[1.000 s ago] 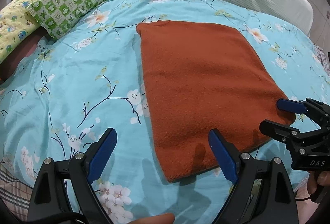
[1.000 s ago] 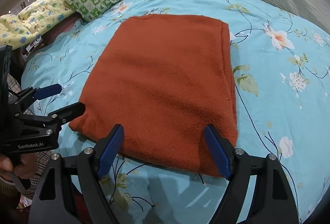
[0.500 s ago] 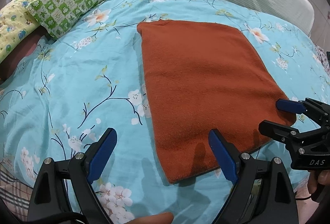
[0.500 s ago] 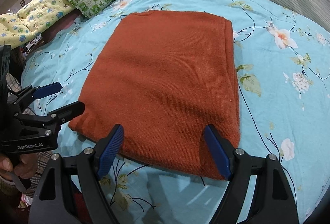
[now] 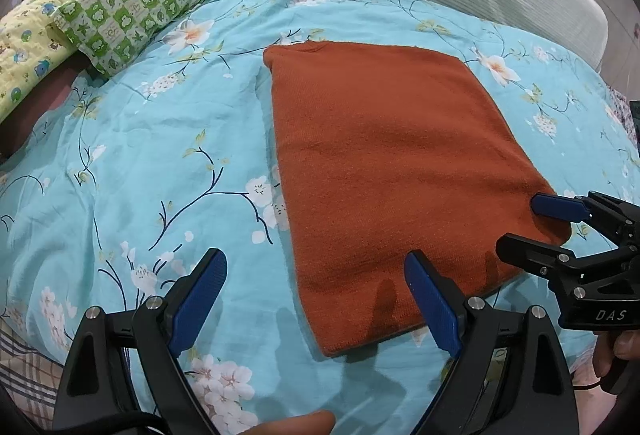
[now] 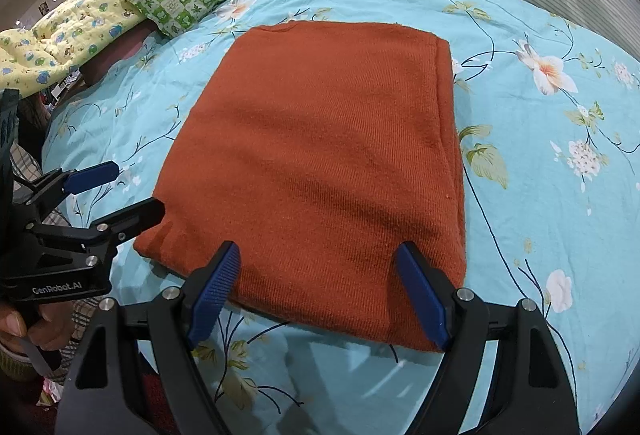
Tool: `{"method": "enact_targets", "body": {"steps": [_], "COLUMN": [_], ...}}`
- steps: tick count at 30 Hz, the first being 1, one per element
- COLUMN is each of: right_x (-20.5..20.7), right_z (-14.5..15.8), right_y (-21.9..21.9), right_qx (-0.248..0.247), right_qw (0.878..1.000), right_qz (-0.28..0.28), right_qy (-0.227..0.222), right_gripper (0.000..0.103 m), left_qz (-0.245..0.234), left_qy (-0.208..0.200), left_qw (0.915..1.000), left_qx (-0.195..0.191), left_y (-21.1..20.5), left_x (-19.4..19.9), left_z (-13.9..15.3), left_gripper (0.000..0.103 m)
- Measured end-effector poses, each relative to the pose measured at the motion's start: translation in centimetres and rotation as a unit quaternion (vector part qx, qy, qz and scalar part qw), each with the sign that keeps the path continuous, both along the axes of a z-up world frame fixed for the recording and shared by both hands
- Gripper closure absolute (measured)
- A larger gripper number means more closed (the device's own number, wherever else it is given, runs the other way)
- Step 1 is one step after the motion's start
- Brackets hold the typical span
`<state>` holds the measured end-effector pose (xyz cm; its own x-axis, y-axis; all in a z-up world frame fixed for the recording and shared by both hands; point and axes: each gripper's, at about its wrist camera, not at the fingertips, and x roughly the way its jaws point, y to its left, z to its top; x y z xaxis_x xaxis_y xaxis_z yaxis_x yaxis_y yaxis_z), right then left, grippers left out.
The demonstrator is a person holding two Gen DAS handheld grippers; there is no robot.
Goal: Fold small clothes
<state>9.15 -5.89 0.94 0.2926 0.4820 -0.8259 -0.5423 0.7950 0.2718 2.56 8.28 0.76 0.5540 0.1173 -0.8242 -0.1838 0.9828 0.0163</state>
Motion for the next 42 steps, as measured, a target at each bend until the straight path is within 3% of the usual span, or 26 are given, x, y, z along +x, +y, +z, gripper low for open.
{"method": "enact_targets", "body": {"steps": [42], "right_x": [0.1], "right_z": [1.3], "right_y": [-1.3], "right_qx": [0.03], "right_qw": [0.999], "right_qz": [-0.027], "right_qy": [-0.013], "right_gripper": [0.022], "left_qz": [-0.003], "left_qy": [-0.034], "left_qw": [0.9994], "left_qx": [-0.007], "left_y": [-1.1], "left_x": [-1.4], "left_z": [1.7], "left_gripper": [0.012]}}
